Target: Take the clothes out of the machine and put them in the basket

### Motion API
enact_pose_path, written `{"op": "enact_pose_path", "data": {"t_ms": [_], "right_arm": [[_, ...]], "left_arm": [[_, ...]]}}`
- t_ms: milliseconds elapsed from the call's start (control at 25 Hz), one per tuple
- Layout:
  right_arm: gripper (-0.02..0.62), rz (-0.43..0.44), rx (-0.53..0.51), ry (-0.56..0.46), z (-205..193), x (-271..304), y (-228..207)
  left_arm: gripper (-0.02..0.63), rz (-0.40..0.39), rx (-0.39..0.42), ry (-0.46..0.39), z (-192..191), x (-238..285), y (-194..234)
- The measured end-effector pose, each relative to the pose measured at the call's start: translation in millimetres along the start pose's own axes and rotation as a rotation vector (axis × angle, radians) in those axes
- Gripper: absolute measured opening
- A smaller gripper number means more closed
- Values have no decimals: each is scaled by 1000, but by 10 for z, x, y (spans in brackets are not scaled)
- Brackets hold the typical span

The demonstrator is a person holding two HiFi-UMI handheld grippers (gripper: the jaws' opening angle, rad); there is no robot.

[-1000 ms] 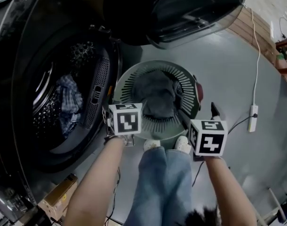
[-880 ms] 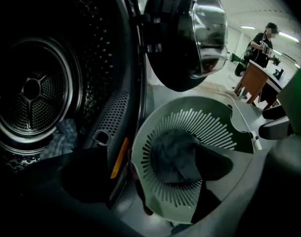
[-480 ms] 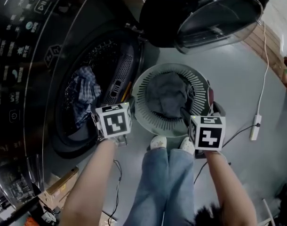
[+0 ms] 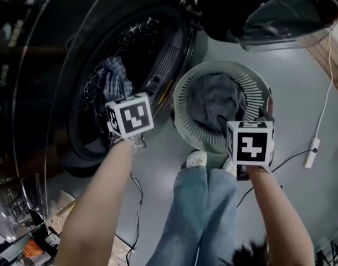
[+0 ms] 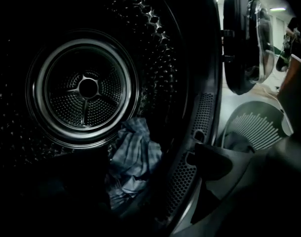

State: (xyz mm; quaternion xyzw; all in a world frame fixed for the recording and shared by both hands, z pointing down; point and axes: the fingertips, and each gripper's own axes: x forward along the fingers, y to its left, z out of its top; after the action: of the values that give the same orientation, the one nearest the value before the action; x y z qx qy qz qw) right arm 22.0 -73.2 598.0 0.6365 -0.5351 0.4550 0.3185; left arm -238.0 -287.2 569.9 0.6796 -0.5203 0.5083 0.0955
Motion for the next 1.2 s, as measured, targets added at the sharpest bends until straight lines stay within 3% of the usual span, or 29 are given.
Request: {"op": "enact_pose_path", "data": {"t_ms": [320, 520, 720, 880, 960, 1040, 1080, 1120, 1200], "right_arm": [[517, 30, -35, 45, 25, 321, 267], [517, 38, -85, 28, 117, 400, 282], [517, 52, -85, 79, 50, 375, 227], [517, 77, -22, 33, 145, 597, 298], [517, 98, -19, 35, 102, 702, 400], [517, 107, -43, 47, 54, 753, 459], [517, 103, -55, 53, 35, 757, 461], [517, 101, -62, 58, 13, 750, 465], [517, 103, -70, 68, -27, 719, 489]], "left_arm": [[523, 152, 0, 122, -226, 379, 343], [523, 203, 61, 219, -323, 630, 451], [523, 224, 125, 355, -607, 717, 563], [523, 229, 153, 319, -503, 999, 573], [505, 194, 155, 331, -512, 1112, 577], [441, 146, 142, 396, -608, 1141, 545], [256, 145, 145, 416, -635, 1127, 531], [121, 152, 156, 414, -638, 1110, 513], [69, 169, 175, 379, -602, 1071, 465]]}}
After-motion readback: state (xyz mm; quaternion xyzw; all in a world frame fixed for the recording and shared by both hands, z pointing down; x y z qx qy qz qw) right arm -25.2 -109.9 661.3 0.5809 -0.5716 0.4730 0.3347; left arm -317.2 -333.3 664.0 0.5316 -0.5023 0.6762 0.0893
